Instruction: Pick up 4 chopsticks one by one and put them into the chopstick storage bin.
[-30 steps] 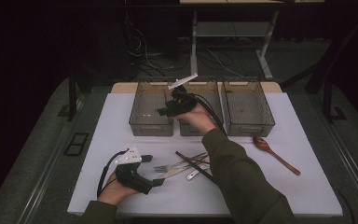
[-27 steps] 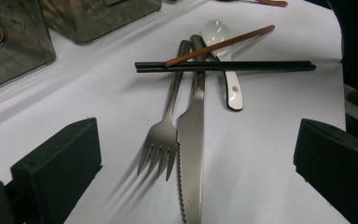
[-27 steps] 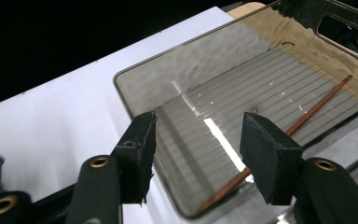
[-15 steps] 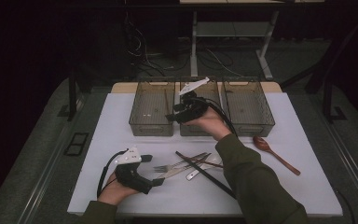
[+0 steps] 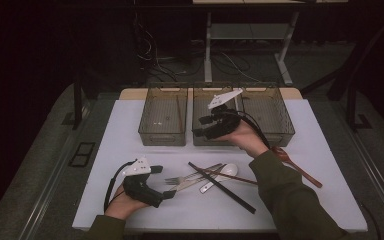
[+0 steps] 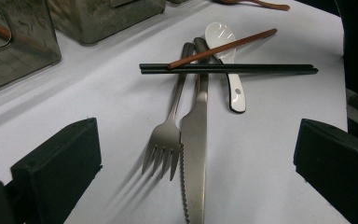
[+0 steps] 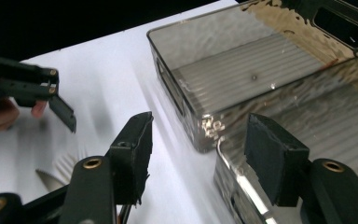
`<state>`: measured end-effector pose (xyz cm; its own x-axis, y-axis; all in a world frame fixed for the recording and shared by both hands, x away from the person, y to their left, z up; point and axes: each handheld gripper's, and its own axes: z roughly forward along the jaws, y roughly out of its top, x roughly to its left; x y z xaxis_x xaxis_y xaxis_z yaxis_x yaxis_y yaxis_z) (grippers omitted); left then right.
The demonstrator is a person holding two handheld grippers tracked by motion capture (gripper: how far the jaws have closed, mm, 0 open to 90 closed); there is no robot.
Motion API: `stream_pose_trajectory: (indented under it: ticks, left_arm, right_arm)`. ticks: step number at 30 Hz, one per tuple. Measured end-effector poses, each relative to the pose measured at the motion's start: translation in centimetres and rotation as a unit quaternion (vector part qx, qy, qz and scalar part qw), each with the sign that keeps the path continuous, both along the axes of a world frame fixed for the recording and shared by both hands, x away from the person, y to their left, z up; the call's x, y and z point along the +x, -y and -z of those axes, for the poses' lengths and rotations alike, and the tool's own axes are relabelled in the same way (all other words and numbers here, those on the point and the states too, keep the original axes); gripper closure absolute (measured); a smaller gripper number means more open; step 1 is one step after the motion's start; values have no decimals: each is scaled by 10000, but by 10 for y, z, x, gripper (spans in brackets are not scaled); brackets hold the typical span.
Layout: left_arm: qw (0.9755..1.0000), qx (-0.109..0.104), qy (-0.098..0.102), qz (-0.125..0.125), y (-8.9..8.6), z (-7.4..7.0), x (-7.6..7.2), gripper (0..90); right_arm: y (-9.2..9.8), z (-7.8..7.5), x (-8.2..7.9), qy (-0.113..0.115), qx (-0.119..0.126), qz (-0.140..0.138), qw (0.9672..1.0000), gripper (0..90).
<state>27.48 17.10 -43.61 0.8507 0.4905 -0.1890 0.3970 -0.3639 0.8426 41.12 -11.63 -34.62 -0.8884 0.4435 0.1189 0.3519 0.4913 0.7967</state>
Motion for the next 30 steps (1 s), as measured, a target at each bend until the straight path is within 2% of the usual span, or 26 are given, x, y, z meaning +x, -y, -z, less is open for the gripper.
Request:
stream_pose_trajectory:
  ticks: [18, 30]
  left_arm:
    - [10000, 13, -9, -23, 1, 1, -1, 0]
    - [10000, 52, -3, -32, 0, 1, 0, 0]
  right_arm:
    - [56, 15, -34, 40, 147, -34, 9999, 384]
    - [89, 31, -61, -76, 175, 12, 9998, 342]
